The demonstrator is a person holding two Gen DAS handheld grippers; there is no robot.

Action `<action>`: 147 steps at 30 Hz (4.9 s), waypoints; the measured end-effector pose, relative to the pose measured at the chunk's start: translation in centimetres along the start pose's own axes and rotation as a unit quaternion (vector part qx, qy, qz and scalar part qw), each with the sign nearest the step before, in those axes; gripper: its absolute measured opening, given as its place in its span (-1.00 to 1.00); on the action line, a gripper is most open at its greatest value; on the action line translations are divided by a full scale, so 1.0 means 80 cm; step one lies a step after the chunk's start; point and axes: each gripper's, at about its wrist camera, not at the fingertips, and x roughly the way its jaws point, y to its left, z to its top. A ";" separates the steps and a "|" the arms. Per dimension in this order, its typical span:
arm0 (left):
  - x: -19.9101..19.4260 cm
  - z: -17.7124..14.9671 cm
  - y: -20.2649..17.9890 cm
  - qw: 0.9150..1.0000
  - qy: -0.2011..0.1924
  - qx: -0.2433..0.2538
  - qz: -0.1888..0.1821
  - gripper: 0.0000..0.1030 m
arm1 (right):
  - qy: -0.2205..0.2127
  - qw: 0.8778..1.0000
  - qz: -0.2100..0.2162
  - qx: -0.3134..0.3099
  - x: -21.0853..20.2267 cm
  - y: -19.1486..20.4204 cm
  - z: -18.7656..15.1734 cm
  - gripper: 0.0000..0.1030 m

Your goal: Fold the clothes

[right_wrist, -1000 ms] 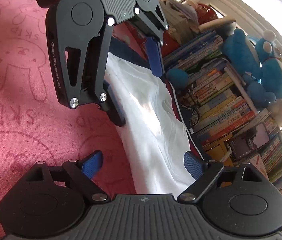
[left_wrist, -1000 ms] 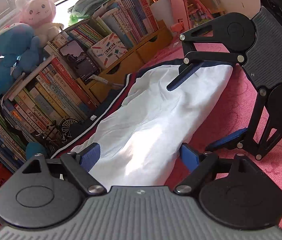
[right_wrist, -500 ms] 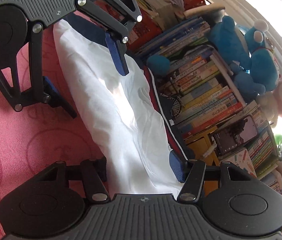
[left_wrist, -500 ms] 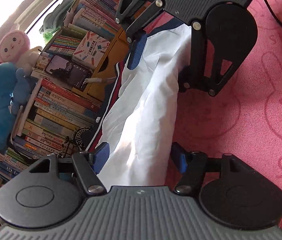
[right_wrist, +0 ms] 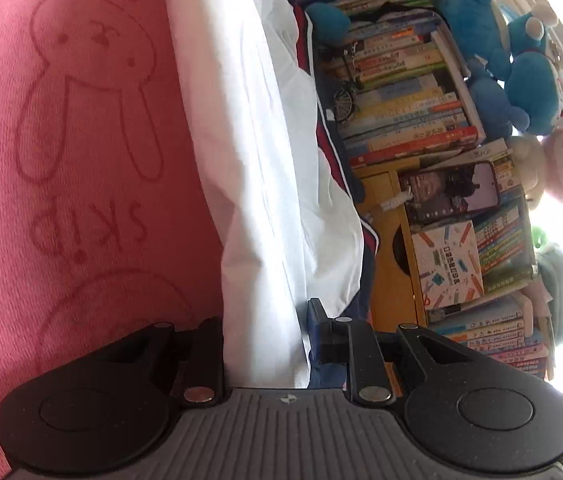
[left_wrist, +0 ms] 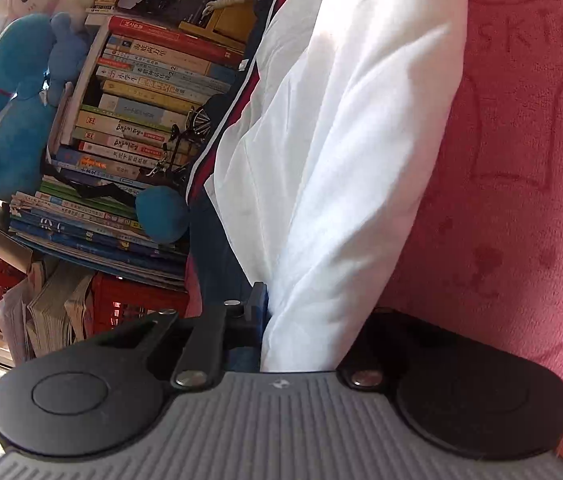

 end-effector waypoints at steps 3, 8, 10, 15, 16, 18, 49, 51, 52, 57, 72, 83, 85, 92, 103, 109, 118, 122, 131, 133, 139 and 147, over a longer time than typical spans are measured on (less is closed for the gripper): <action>0.006 0.006 -0.004 1.000 -0.008 0.000 0.029 -0.99 | 0.010 1.000 -0.003 0.027 0.011 -0.005 -0.003 -0.60; 0.002 0.006 0.005 0.998 -0.010 -0.013 0.061 -0.92 | 0.016 1.000 -0.026 0.006 0.014 -0.003 0.007 -0.85; -0.013 0.006 0.019 0.997 -0.017 -0.028 0.075 -0.92 | 0.009 0.999 -0.043 -0.013 0.005 -0.007 0.008 -0.85; -0.096 0.000 0.053 0.991 -0.048 -0.092 0.085 -0.92 | -0.033 0.994 -0.101 -0.025 -0.073 -0.033 -0.001 -0.85; -0.115 -0.002 0.059 0.989 -0.055 -0.106 0.085 -0.92 | -0.044 0.993 -0.107 -0.022 -0.095 -0.034 -0.005 -0.85; -0.155 -0.012 0.050 0.988 -0.066 -0.111 0.084 -0.91 | -0.062 0.991 -0.117 -0.019 -0.137 -0.033 -0.015 -0.85; -0.226 -0.155 0.030 0.944 0.082 -0.318 -0.037 0.45 | 0.038 0.988 -0.004 0.148 -0.257 0.007 -0.167 -0.02; -0.239 -0.168 0.046 0.913 0.080 -0.398 -0.048 0.46 | 0.038 0.969 -0.005 0.243 -0.272 -0.012 -0.171 0.03; -0.245 -0.175 0.055 0.889 0.078 -0.449 -0.055 0.46 | 0.030 0.953 -0.007 0.302 -0.282 -0.022 -0.170 0.06; -0.276 -0.168 0.074 0.770 -0.013 -0.633 -0.083 0.46 | -0.047 0.862 -0.001 0.505 -0.284 -0.037 -0.133 0.07; -0.203 0.003 -0.032 0.813 -0.015 -0.579 -0.060 0.64 | -0.045 0.865 0.012 0.500 -0.200 0.025 0.034 0.07; -0.206 -0.060 -0.026 0.839 0.051 -0.538 0.068 0.74 | 0.101 0.829 -0.121 0.536 -0.185 0.013 -0.086 0.22; -0.201 -0.081 -0.018 0.814 0.062 -0.574 0.062 0.79 | 0.105 0.808 -0.115 0.568 -0.185 0.008 -0.102 0.24; -0.205 -0.118 0.005 0.741 0.070 -0.667 0.024 0.81 | 0.102 0.755 -0.094 0.641 -0.187 0.000 -0.127 0.38; -0.190 0.006 0.063 0.805 -0.059 -0.589 -0.039 0.63 | -0.077 0.807 0.014 0.585 -0.175 -0.085 -0.030 0.81; -0.103 0.058 0.052 0.830 -0.015 -0.552 -0.076 0.63 | -0.086 0.836 0.077 0.537 -0.110 -0.088 0.049 0.81; -0.062 0.039 0.040 0.820 0.037 -0.562 -0.101 0.86 | -0.007 0.809 0.131 0.573 -0.047 -0.069 0.029 0.87; -0.062 0.039 0.041 0.819 0.039 -0.563 -0.104 0.88 | 0.011 0.823 0.132 0.552 -0.042 -0.065 0.040 0.97; -0.055 0.032 0.045 0.808 0.037 -0.576 -0.122 0.93 | 0.044 0.849 0.067 0.522 -0.036 -0.068 0.028 0.96; -0.055 0.032 0.045 0.808 0.037 -0.576 -0.122 0.94 | 0.061 0.849 0.030 0.523 -0.032 -0.070 0.012 0.97; -0.054 0.034 0.045 0.810 0.035 -0.572 -0.127 0.97 | 0.082 0.780 0.047 0.619 -0.013 -0.082 -0.065 0.99; -0.052 0.032 0.045 0.806 0.034 -0.575 -0.132 0.98 | -0.010 0.771 -0.012 0.636 -0.104 -0.080 -0.034 0.99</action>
